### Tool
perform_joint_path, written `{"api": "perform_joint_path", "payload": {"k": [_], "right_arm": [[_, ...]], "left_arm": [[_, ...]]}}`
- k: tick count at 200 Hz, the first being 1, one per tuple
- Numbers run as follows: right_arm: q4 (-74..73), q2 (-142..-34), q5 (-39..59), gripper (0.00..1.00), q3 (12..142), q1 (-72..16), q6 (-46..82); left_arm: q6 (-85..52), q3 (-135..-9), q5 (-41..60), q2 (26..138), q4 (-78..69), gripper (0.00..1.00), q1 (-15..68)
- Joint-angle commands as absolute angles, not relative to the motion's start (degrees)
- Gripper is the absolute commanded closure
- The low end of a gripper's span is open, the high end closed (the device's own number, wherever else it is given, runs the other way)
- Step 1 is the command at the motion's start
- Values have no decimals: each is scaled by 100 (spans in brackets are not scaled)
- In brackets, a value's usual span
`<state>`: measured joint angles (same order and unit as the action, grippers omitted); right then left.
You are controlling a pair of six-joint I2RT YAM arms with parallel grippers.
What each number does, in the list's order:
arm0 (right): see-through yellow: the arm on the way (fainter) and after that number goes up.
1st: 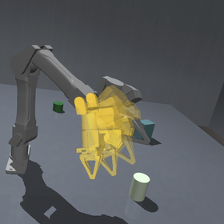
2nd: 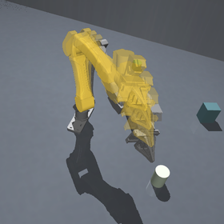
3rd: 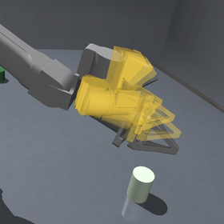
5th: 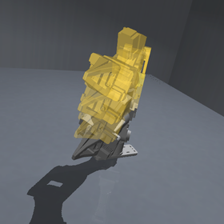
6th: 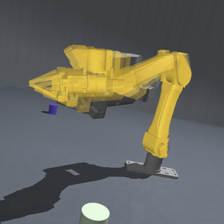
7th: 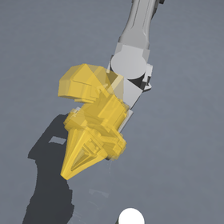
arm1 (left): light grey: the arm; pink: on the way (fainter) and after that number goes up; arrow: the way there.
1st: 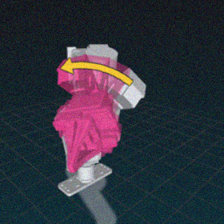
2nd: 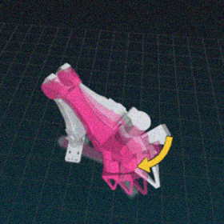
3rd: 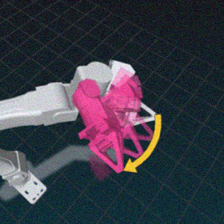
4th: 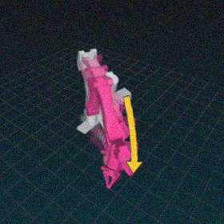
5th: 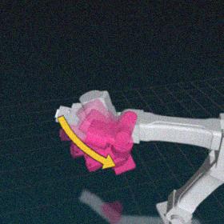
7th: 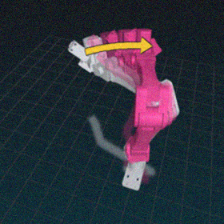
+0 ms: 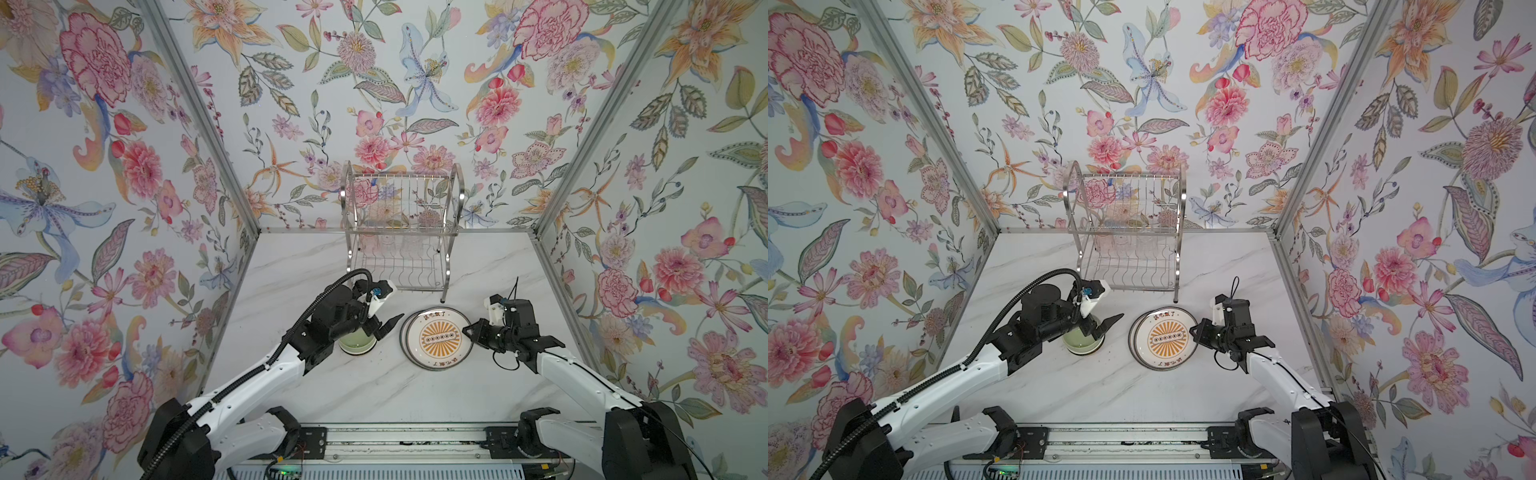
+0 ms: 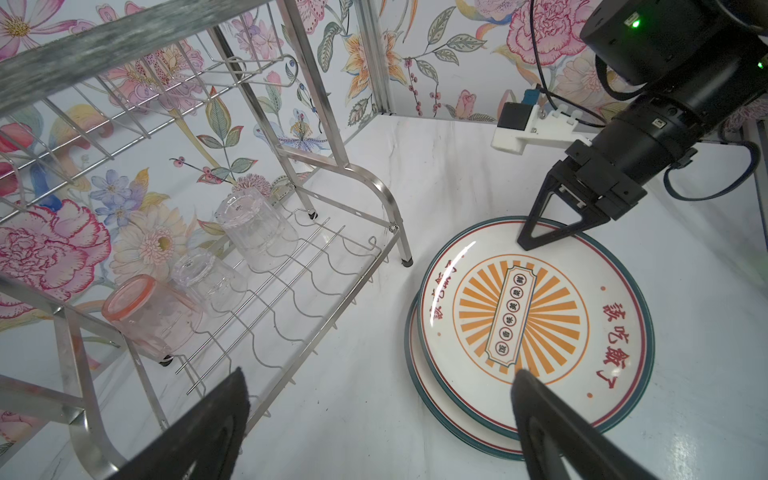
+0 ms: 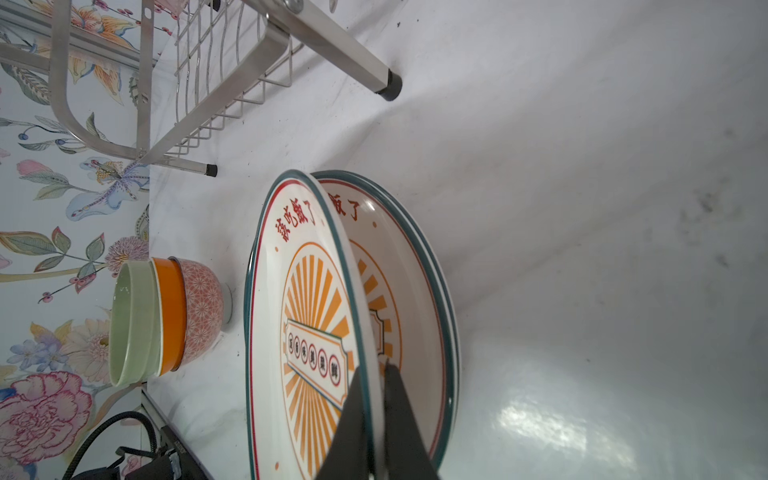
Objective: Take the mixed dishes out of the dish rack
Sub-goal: 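Open the left gripper and withdraw while right lowers plate onto the plate stack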
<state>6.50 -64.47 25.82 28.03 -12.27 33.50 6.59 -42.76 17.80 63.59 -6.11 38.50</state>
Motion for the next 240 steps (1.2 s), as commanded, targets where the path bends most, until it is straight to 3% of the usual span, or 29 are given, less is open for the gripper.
{"api": "perform_joint_path", "payload": {"k": [1,75,177,240], "right_arm": [[469,-6458,2528,88,2793,-1260,3393],[809,-6441,2243,63,2863,-1306,3193],[1017,-7046,1585,44,3414,-1888,2998],[999,-7343,1453,40,3664,-2041,2928]], "left_arm": [[613,-4269,1763,6438,-633,1,3762],[694,-4316,1480,6334,-468,1,3763],[684,-4410,1085,6249,-429,1,3753],[518,-4597,534,6320,-117,2,3618]]}}
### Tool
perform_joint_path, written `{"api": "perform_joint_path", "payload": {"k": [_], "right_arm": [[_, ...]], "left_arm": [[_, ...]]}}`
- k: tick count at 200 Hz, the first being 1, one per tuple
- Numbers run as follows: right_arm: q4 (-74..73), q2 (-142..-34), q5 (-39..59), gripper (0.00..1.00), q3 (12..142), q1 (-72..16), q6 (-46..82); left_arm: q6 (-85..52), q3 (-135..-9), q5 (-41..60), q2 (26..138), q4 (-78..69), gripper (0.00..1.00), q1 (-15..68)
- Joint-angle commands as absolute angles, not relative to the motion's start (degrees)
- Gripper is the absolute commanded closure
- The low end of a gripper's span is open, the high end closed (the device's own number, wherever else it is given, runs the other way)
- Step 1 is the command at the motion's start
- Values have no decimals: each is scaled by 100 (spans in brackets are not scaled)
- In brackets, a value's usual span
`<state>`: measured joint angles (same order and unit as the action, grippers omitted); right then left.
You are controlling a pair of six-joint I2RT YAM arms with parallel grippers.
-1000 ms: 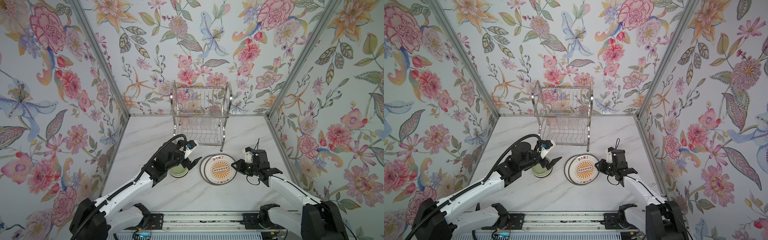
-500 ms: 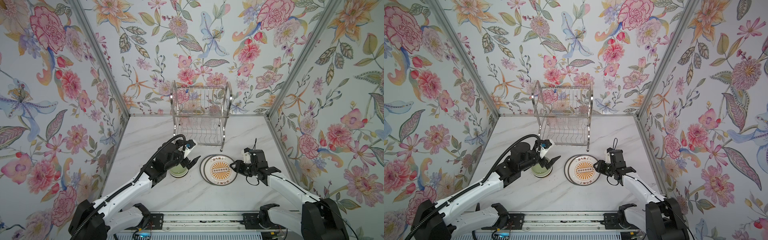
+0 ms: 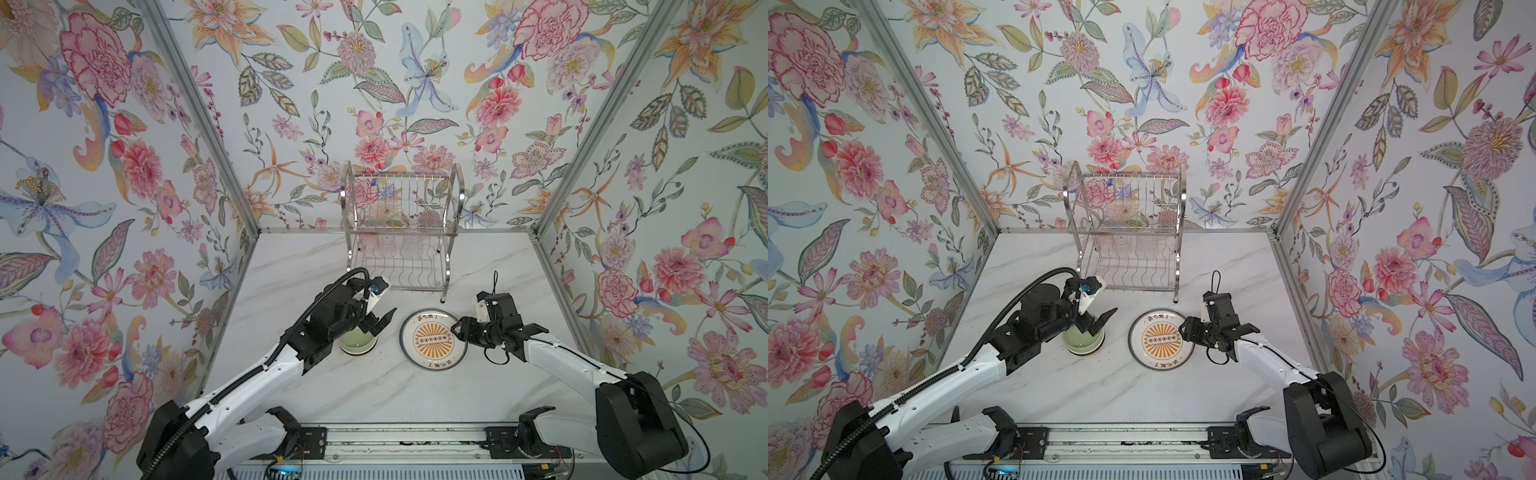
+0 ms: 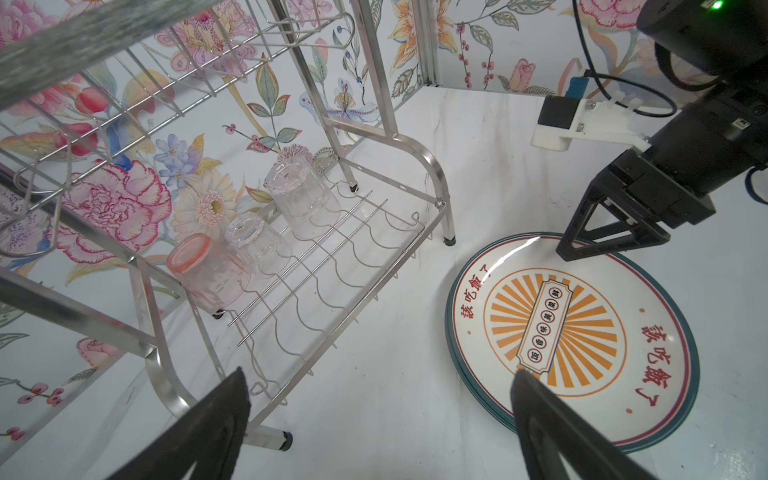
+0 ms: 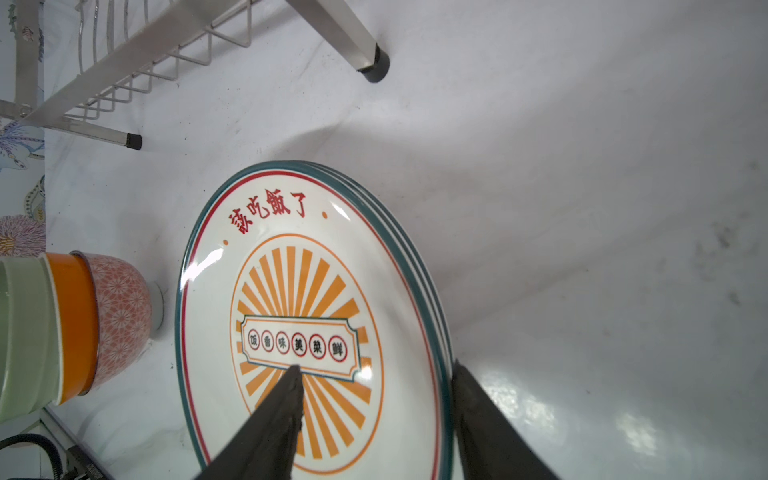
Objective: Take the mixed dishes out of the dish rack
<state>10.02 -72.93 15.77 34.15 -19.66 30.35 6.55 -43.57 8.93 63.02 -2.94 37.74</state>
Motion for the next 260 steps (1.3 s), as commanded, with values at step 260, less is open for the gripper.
{"api": "perform_joint_path", "payload": {"k": [260], "right_arm": [[-193,-4601,19,1,3138,-3083,403]], "left_arm": [[-622,-5229,1229,8213,-831,21,1651]]}}
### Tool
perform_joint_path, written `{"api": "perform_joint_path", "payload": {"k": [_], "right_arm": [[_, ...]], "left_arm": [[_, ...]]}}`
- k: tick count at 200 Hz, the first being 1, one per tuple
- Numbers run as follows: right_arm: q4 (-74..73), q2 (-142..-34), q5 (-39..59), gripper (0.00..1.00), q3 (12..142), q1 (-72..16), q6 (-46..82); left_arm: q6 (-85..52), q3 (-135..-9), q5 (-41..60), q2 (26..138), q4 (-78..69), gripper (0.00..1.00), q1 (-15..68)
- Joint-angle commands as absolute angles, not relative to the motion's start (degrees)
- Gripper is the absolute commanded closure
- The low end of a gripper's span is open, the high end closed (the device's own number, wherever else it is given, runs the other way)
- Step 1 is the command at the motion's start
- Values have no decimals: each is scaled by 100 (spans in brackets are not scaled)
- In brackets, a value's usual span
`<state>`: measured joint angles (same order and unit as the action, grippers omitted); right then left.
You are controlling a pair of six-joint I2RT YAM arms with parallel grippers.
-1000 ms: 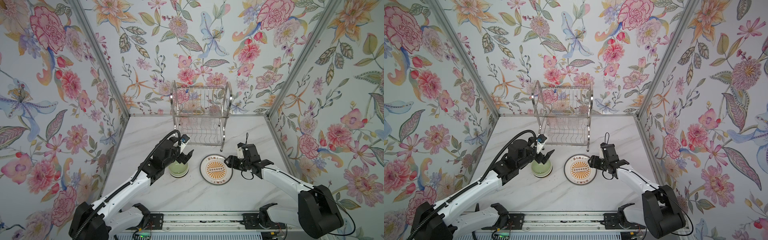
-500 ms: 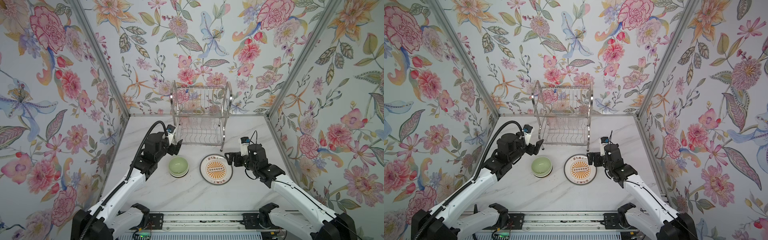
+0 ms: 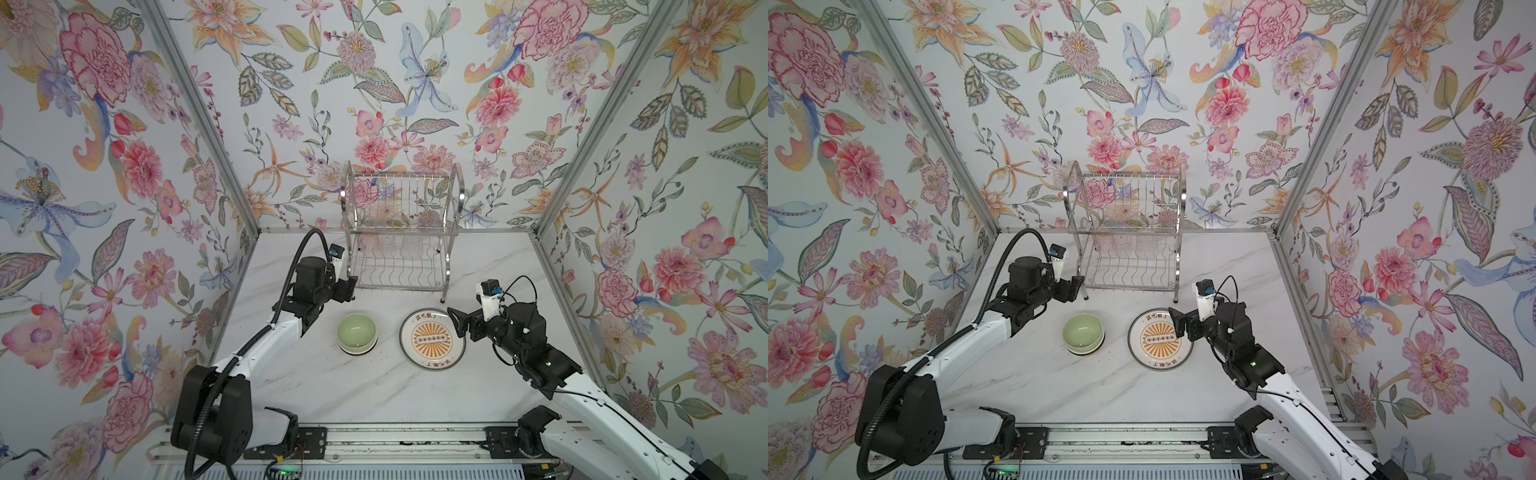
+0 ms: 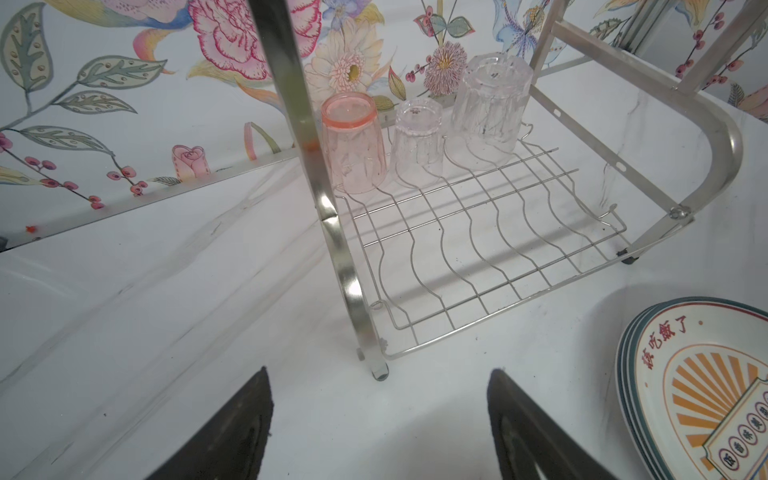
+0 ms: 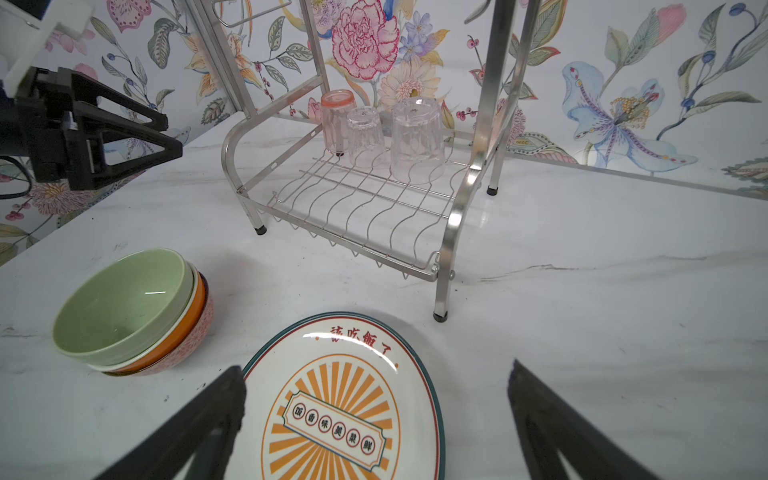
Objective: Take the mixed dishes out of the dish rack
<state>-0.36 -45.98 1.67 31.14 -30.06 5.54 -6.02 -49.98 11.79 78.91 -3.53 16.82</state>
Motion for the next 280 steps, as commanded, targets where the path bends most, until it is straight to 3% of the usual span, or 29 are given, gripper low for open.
{"api": "perform_joint_path", "payload": {"k": [1,46,61,130,151,280], "right_arm": [[-193,-4599,14,1,3138,-3084,404],[-234,-4451,-149,1,3065,-3120,422],[-238,-4437,-177,1,3041,-3129,421],[-112,-4244,-428,1,2998,-3130,354],[-140,-4213,-468,1,2938,-3129,352],[-171,-4095,-546,1,2769,-3120,229]], "left_arm": [[-627,-5234,1221,8224,-833,21,1652],[-859,-5247,1002,8775,-1411,27,1651],[-948,-5275,1101,8903,-1625,37,1650],[-1434,-5276,739,9546,-2284,58,1684],[-1494,-5214,423,9567,-2439,69,1766],[-2700,-5028,-790,9530,-2532,95,2308]]}}
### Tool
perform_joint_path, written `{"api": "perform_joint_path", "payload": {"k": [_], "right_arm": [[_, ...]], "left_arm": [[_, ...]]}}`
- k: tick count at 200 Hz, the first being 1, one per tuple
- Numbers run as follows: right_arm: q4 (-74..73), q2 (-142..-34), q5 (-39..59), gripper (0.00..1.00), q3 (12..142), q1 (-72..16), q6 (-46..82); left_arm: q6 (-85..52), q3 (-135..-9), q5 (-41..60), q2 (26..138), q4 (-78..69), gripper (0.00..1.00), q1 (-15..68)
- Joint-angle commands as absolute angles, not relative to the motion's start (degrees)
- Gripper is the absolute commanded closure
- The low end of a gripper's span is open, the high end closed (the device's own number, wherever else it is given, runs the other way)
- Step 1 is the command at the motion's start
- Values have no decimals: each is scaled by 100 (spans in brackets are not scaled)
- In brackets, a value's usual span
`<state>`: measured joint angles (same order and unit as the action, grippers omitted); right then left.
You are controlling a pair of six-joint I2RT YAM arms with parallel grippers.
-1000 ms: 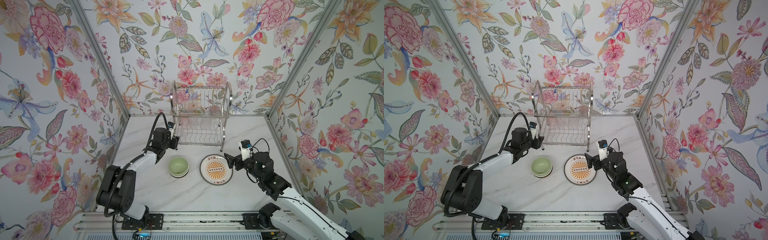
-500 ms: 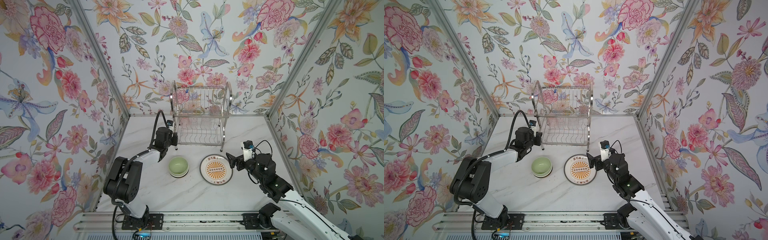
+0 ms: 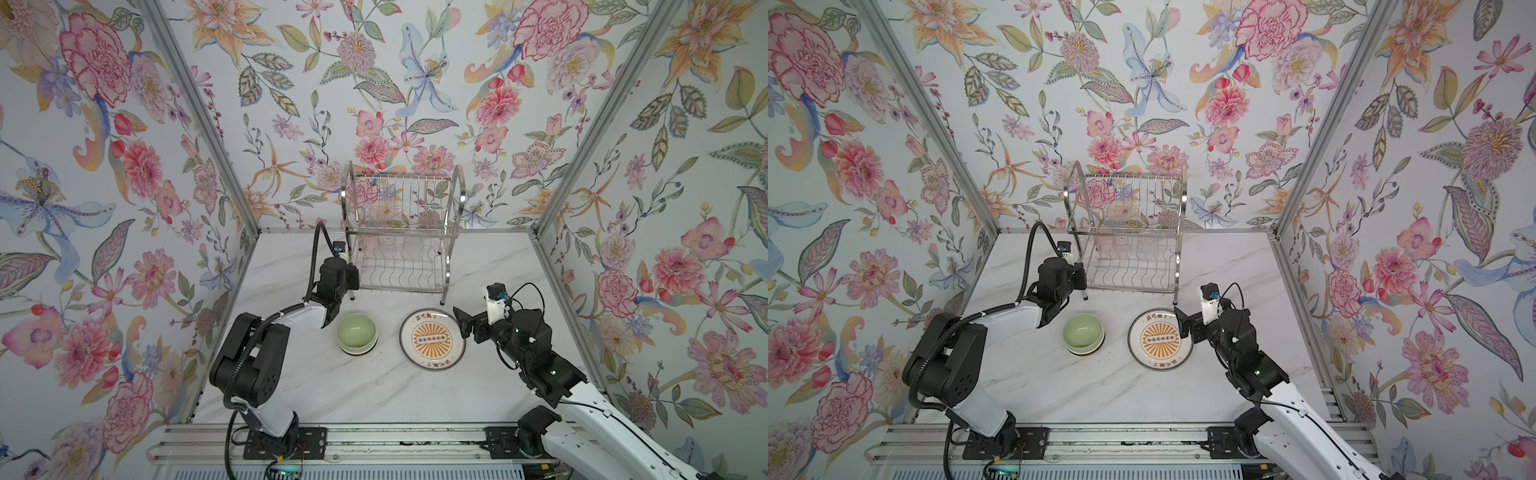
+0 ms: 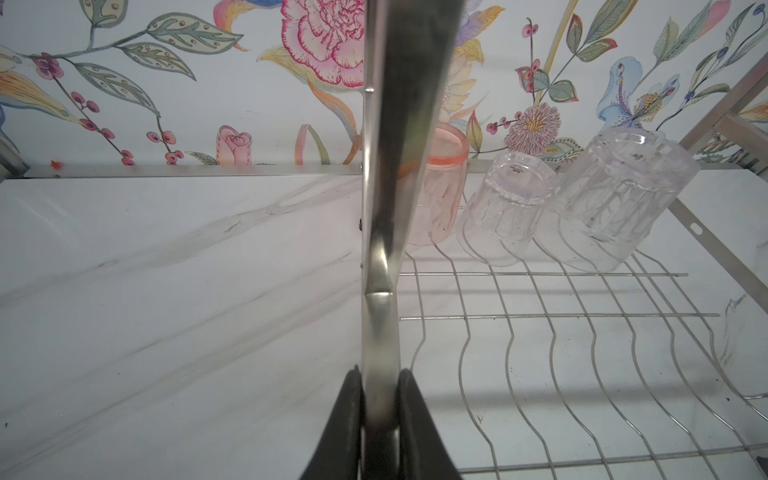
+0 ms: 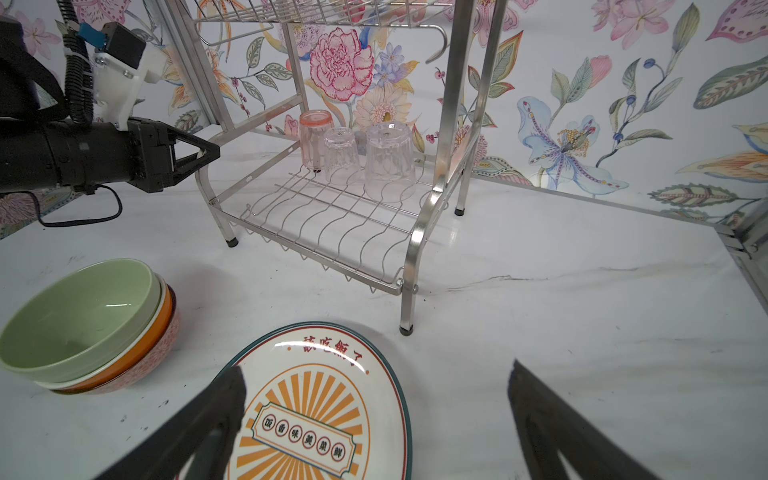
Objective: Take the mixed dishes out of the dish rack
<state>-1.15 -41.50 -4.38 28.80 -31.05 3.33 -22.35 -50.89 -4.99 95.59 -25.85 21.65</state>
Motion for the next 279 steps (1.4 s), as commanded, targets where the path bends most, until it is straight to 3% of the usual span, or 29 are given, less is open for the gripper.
{"api": "perform_joint_path", "payload": {"k": [1,16,137,279], "right_arm": [[-178,-4096,-545,1,2769,-3120,229],[-254,-4129,-554,1,2738,-3111,213],[-1134,-4580,-195,1,2540,-3023,-220],[-5065,-8598,207,1,3507,-3067,-1468]], "left_arm": [[-2712,-5028,-812,9529,-2527,96,2314],[-2863,-5011,-1073,9480,-2479,100,2431],[-3628,-5379,-1774,9694,-2268,100,2939],[-3863,-5282,-1705,9685,-2382,100,3015]]}}
